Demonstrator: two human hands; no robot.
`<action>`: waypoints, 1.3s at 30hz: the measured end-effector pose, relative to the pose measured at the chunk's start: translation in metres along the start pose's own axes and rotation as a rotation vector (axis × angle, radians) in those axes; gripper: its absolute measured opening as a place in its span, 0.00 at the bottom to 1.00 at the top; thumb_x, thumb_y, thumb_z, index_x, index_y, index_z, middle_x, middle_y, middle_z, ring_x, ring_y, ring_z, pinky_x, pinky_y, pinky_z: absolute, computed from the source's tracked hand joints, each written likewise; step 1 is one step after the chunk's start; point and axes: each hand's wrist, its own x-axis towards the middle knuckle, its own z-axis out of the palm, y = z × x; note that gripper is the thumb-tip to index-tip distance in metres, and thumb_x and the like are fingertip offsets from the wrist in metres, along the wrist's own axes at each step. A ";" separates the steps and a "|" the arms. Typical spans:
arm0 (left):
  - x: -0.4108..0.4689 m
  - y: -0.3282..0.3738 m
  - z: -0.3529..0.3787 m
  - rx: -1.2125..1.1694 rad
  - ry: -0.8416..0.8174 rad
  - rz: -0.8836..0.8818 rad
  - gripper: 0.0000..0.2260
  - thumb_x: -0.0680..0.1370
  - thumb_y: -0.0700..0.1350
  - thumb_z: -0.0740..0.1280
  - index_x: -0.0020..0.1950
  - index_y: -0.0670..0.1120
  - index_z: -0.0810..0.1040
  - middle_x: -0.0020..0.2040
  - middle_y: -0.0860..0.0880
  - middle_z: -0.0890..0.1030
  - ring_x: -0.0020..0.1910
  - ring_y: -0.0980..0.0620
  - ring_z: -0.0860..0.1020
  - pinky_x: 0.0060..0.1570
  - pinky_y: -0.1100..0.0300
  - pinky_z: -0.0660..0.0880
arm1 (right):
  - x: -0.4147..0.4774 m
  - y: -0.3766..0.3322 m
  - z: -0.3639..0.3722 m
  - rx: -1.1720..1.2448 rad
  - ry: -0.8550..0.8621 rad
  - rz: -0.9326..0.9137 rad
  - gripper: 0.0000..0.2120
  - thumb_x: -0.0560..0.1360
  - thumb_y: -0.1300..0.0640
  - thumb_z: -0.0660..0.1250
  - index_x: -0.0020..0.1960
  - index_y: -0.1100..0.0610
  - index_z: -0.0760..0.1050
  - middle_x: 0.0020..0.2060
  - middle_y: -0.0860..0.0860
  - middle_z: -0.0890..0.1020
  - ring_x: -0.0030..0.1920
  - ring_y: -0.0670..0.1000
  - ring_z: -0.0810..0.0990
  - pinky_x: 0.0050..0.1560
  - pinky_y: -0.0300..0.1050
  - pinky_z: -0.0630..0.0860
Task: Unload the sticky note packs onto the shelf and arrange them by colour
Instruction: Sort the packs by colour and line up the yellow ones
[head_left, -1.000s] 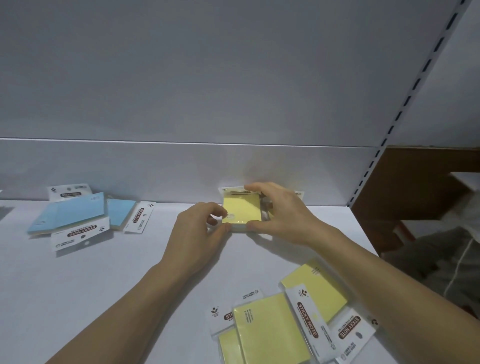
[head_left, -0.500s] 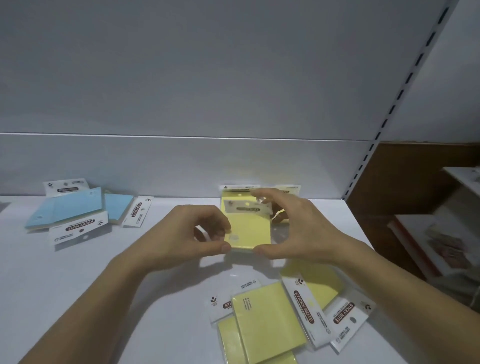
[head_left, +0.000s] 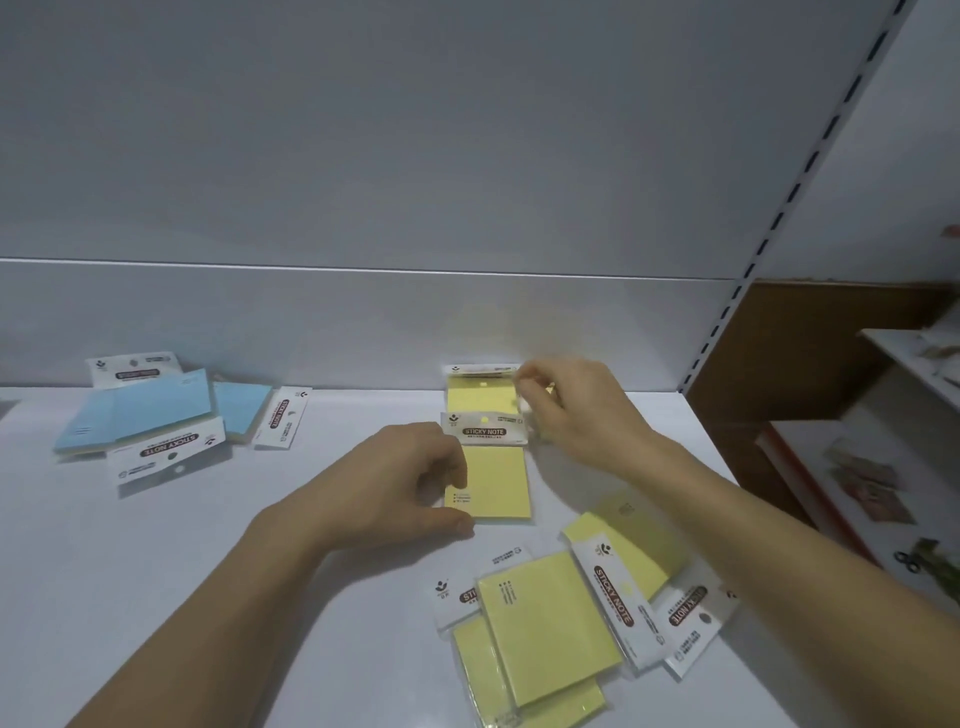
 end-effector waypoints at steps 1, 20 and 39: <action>0.001 0.000 0.002 0.027 0.005 0.020 0.19 0.66 0.63 0.76 0.52 0.58 0.79 0.47 0.59 0.75 0.47 0.61 0.74 0.45 0.65 0.73 | 0.008 -0.004 0.002 -0.035 -0.018 0.101 0.11 0.82 0.46 0.62 0.52 0.51 0.80 0.48 0.48 0.83 0.50 0.53 0.80 0.52 0.51 0.78; 0.005 0.005 0.007 -0.085 0.249 -0.057 0.11 0.74 0.61 0.72 0.44 0.55 0.80 0.54 0.58 0.75 0.53 0.59 0.75 0.52 0.56 0.74 | 0.026 -0.019 0.031 0.211 0.092 0.459 0.22 0.65 0.52 0.83 0.46 0.47 0.70 0.47 0.50 0.83 0.49 0.54 0.81 0.50 0.51 0.79; 0.005 0.024 0.011 -0.115 0.297 0.159 0.09 0.75 0.48 0.71 0.54 0.54 0.77 0.55 0.58 0.76 0.57 0.58 0.75 0.53 0.63 0.69 | -0.047 0.017 -0.041 0.880 0.113 0.369 0.17 0.76 0.68 0.73 0.60 0.54 0.77 0.41 0.54 0.83 0.37 0.50 0.82 0.37 0.39 0.79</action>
